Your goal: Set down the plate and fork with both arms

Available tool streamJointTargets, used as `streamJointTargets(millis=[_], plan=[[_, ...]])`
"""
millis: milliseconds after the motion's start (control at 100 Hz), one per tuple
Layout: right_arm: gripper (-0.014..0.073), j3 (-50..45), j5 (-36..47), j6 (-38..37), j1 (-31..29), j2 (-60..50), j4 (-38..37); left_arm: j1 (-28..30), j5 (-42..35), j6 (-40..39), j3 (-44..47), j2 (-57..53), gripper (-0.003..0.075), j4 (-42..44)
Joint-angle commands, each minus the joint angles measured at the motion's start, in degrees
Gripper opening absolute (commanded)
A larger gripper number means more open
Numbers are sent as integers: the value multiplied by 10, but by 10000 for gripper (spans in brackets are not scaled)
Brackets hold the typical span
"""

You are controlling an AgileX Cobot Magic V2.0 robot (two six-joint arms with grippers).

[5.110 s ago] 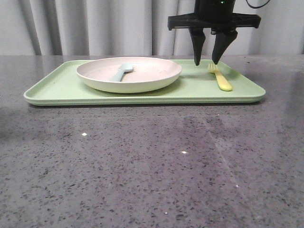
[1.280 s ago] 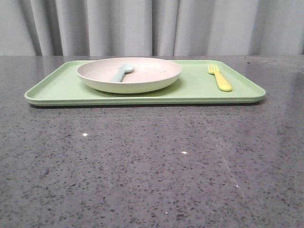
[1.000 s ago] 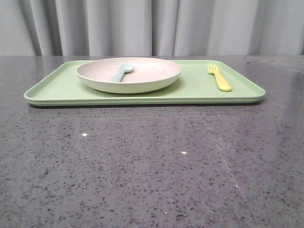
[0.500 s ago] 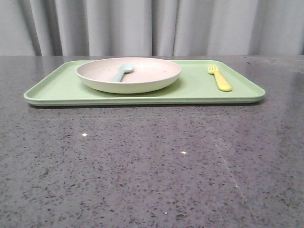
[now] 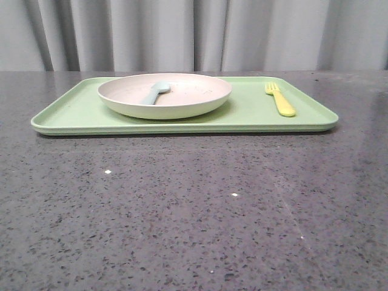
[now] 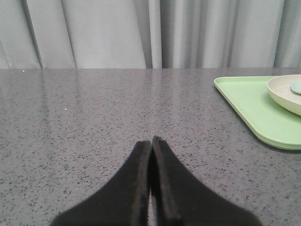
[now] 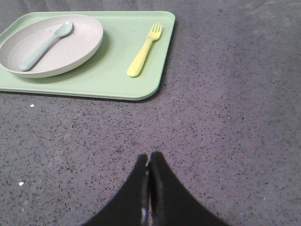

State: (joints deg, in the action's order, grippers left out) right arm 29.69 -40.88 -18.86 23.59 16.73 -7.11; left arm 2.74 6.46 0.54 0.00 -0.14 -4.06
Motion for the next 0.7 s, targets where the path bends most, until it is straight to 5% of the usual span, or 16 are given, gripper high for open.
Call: streamJointTargets(millis=[0, 690], plan=[[-68, 13, 45, 3, 0, 5, -13, 1, -50, -5, 7, -19, -20, 1], [-68, -13, 64, 4, -12, 5, -17, 1, -50, -5, 7, -19, -20, 1]])
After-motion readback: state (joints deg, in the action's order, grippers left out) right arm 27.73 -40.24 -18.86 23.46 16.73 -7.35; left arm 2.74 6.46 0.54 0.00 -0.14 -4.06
